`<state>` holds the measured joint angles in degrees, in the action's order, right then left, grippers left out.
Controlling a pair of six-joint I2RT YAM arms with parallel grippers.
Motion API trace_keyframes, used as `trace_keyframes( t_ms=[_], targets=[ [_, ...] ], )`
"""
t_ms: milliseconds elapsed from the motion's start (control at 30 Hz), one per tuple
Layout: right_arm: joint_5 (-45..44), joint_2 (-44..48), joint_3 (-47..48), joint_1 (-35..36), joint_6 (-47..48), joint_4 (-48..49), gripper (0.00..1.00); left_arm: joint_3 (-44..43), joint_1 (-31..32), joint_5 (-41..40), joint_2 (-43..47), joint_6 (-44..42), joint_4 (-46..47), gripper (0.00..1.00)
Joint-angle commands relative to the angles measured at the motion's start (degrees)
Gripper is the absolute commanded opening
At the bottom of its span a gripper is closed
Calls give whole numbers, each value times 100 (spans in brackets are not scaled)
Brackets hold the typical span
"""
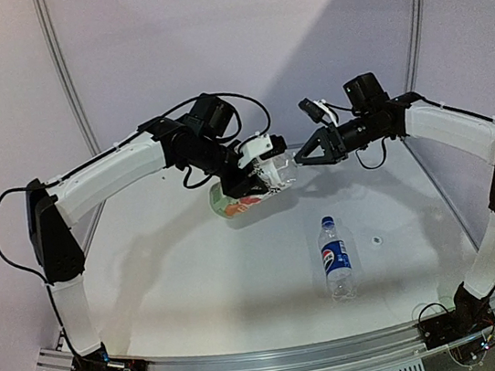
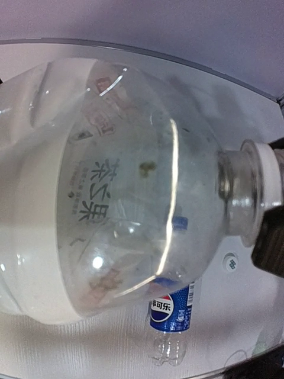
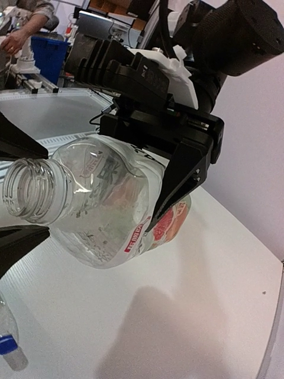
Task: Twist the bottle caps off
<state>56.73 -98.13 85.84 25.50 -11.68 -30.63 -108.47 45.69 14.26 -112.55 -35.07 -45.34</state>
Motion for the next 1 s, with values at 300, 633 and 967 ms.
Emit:
trace_keyframes(
  t_ms=[300,633,967],
  targets=[
    [-304,26,65,61,374,-120,0,-129,27,-180,-209,0,75,48],
    [-2324,275,1024,-29,2380,-2113,0,380,-63,-402,89,23,166,99],
    [-4148,-160,2374,-155,3655,-3651,0,572,-45,-538,179,113,195,99]
  ],
)
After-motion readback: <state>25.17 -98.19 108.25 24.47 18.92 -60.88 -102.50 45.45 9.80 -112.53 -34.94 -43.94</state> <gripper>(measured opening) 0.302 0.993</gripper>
